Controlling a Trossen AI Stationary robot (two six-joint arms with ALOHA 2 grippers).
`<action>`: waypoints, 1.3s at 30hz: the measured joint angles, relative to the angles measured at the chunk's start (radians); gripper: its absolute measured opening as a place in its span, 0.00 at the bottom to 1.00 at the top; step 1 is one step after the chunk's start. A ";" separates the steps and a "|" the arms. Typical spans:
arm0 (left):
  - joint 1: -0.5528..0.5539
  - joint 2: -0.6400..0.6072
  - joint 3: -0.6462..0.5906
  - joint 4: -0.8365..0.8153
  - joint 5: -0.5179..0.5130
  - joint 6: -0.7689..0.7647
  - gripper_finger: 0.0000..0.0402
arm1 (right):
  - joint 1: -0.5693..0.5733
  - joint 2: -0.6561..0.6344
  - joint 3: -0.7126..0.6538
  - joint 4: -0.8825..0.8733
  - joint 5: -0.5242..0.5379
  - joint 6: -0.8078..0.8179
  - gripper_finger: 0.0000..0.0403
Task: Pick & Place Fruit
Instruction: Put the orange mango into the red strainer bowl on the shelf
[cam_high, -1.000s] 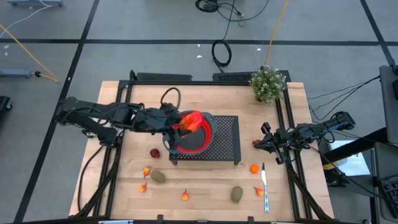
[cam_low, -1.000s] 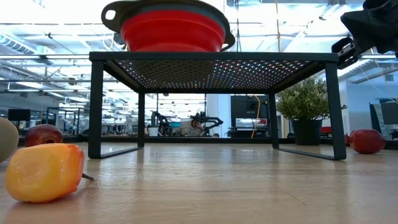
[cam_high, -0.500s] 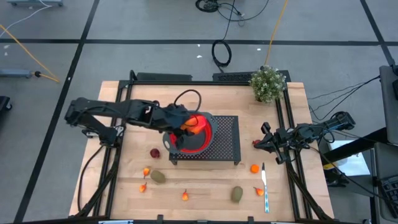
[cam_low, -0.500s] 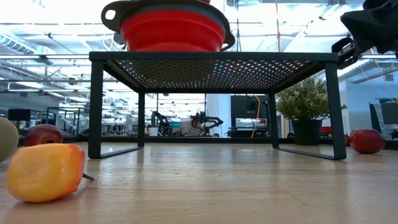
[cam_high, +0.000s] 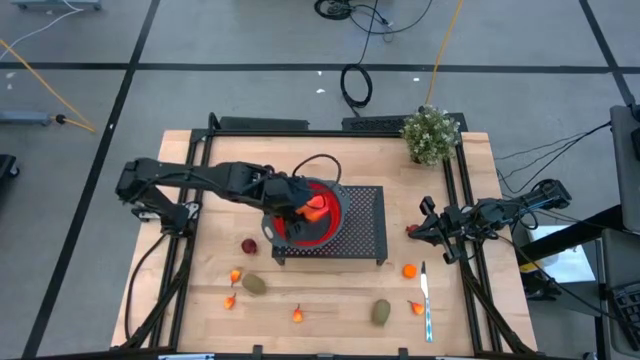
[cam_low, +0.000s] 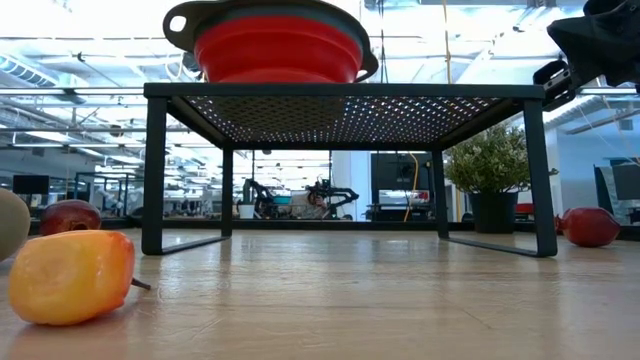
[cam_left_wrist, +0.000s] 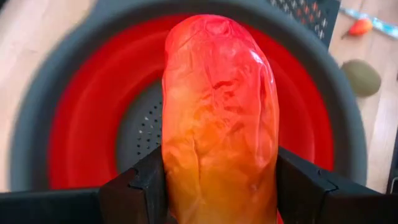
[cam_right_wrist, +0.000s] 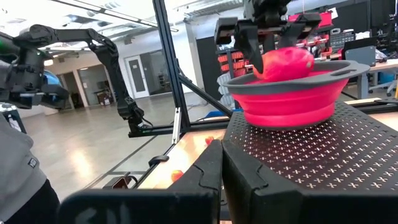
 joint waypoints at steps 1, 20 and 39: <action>0.000 0.005 0.000 -0.004 0.011 0.007 0.54 | 0.000 0.000 0.000 0.000 0.000 0.000 0.00; 0.004 0.047 -0.043 -0.042 -0.007 0.032 0.54 | 0.000 0.000 0.000 0.000 0.000 0.000 0.00; 0.004 0.046 -0.077 0.015 -0.008 0.053 0.55 | 0.000 0.000 0.000 0.000 -0.001 0.000 0.00</action>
